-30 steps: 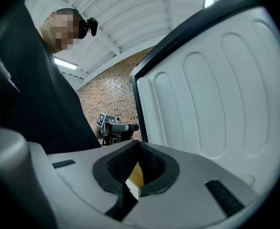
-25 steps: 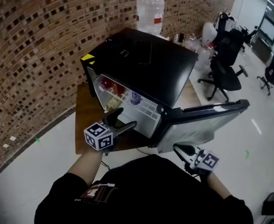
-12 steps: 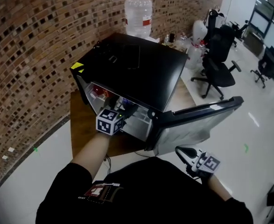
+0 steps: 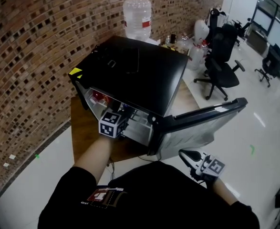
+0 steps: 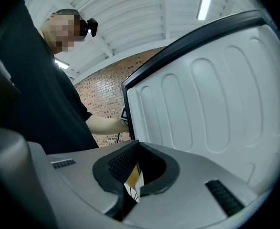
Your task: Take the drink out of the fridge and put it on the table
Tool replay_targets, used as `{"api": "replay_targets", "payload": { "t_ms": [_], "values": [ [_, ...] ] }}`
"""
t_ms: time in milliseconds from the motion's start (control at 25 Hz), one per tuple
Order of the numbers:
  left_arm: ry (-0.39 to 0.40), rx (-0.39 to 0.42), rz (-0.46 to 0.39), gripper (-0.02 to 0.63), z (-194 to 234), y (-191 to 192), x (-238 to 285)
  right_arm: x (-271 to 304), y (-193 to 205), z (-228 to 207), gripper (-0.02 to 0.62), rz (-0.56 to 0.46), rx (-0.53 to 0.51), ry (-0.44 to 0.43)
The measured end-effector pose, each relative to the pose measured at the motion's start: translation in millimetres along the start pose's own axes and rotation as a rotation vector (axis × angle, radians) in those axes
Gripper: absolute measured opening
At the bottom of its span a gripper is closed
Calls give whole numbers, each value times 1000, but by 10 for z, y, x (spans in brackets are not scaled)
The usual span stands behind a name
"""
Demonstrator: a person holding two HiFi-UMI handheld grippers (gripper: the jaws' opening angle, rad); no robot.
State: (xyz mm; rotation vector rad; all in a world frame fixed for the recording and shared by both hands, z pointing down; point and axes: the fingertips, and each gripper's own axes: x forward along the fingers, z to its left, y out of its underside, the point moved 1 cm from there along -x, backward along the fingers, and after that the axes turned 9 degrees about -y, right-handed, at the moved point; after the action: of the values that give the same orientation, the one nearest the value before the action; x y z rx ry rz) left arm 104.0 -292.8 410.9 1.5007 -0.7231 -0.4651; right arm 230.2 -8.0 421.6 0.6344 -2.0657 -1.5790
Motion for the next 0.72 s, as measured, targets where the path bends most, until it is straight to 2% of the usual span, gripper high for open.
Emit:
{"api": "replay_targets", "payload": {
  "t_ms": [160,360,520,720],
  "values": [
    [38,30,-11,261,-89,30,-183,140,-59,50,-3,-5,-7,-43],
    [47,65,-49,261,-94,56,-661,515,-91,209,-3,14,-16,-152],
    [5,65,-55,261,51,172,-1182,897,-37,404,-3,37,-11,-264],
    [-72,32,-10,261,309,561,-1772,1430,18,736,-3,66,16,-403]
  ]
}}
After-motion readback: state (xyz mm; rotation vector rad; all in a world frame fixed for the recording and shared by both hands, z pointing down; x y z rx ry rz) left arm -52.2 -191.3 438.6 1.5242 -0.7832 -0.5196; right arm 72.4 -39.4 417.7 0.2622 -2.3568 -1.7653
